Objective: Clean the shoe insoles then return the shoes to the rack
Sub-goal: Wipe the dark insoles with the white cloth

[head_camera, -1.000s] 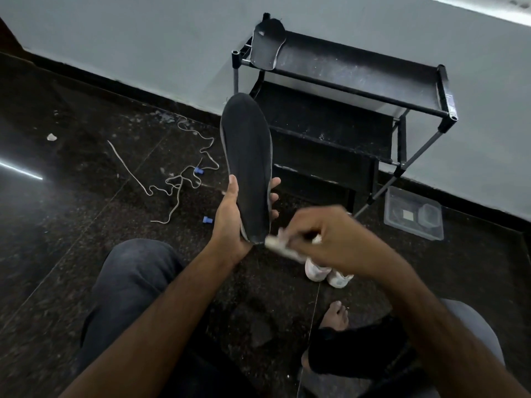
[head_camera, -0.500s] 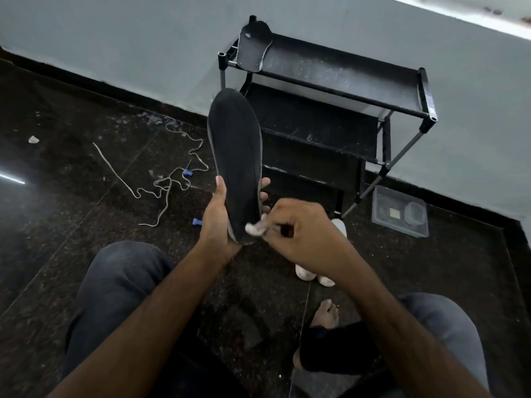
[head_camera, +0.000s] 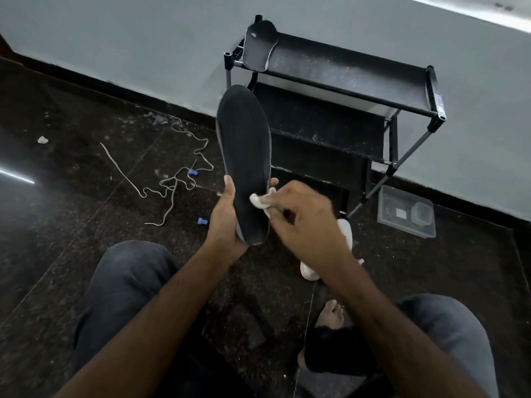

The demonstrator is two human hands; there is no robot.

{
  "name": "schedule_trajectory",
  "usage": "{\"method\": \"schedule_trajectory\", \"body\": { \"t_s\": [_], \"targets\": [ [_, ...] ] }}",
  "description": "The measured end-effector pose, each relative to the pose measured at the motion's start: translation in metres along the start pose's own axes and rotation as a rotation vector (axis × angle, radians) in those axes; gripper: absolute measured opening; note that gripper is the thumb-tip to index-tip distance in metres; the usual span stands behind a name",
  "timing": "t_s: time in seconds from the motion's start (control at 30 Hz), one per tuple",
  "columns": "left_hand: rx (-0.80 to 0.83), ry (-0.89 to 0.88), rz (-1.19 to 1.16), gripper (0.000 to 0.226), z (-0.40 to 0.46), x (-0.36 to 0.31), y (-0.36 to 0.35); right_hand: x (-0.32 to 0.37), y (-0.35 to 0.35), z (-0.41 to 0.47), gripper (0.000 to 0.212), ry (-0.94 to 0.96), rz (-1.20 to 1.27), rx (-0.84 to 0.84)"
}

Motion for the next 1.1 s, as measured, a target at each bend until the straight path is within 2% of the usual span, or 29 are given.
{"method": "schedule_trajectory", "body": {
  "t_s": [0.03,0.13,0.17,0.2,0.23,0.37,0.4,0.43,0.47,0.57,0.6,0.63,0.67,0.77,0.8,0.83,0.97,1.03,1.1],
  "targets": [
    [-0.004,-0.015,0.005,0.083,0.0,-0.002,0.002,0.0,-0.013,-0.004,0.022,0.003,-0.04,0.094],
    [-0.047,-0.078,-0.004,0.076,-0.002,-0.008,0.007,0.002,-0.041,-0.028,0.019,0.005,-0.107,0.539],
    [-0.055,-0.101,-0.014,0.075,-0.002,-0.009,0.008,0.002,-0.039,-0.033,0.02,-0.006,-0.093,0.65],
    [-0.058,-0.113,-0.003,0.075,-0.001,-0.01,0.007,0.002,-0.033,-0.034,0.02,-0.023,-0.048,0.688],
    [-0.059,-0.112,0.022,0.077,0.0,-0.01,0.006,0.003,-0.024,-0.03,0.02,-0.044,0.015,0.632],
    [-0.035,-0.014,0.018,0.083,0.003,0.0,0.002,-0.002,0.012,-0.002,0.018,-0.025,0.084,0.018],
    [-0.036,-0.014,0.009,0.081,0.003,0.001,0.002,-0.002,0.008,0.0,0.019,-0.004,0.065,-0.06],
    [-0.04,-0.024,0.015,0.08,0.002,0.0,0.003,-0.002,-0.003,-0.003,0.019,0.022,0.041,-0.058],
    [-0.039,-0.043,0.027,0.08,0.001,-0.001,0.004,-0.002,-0.018,-0.008,0.018,0.032,0.025,0.032],
    [-0.052,-0.098,0.003,0.076,-0.001,-0.007,0.008,0.0,-0.04,-0.035,0.017,0.003,0.072,0.437],
    [-0.052,-0.12,-0.013,0.074,-0.001,-0.009,0.008,0.002,-0.036,-0.038,0.018,-0.013,0.115,0.534],
    [-0.049,-0.134,-0.016,0.074,0.0,-0.011,0.008,0.005,-0.028,-0.037,0.019,-0.039,0.157,0.55],
    [-0.053,-0.13,-0.002,0.076,0.002,-0.011,0.007,0.006,-0.016,-0.032,0.019,-0.067,0.181,0.469],
    [-0.008,-0.037,0.016,0.084,0.003,-0.001,0.0,0.003,0.014,-0.009,0.021,-0.04,0.097,0.023],
    [-0.007,-0.029,0.034,0.082,0.002,0.001,0.001,0.005,0.014,-0.003,0.021,-0.028,0.049,-0.051],
    [-0.008,-0.032,0.064,0.08,0.0,0.002,0.001,0.005,0.006,-0.001,0.022,-0.026,-0.011,-0.046],
    [-0.035,-0.097,0.074,0.076,-0.001,-0.006,0.008,-0.007,-0.036,-0.021,0.019,-0.228,-0.215,0.381],
    [-0.042,-0.168,0.034,0.071,-0.001,-0.014,0.01,-0.005,-0.043,-0.038,0.017,-0.296,-0.1,0.607],
    [-0.041,-0.201,0.068,0.069,-0.001,-0.017,0.009,-0.003,-0.033,-0.041,0.016,-0.34,-0.026,0.649]
  ]
}}
Point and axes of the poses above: each hand's wrist, its own z-axis towards the middle knuckle, its own y-axis out of the back of the hand, x = y × z, the point moved 5 cm from there along z, towards the middle knuckle, and after that the axes turned 10 degrees about z, right-handed, at the moved point
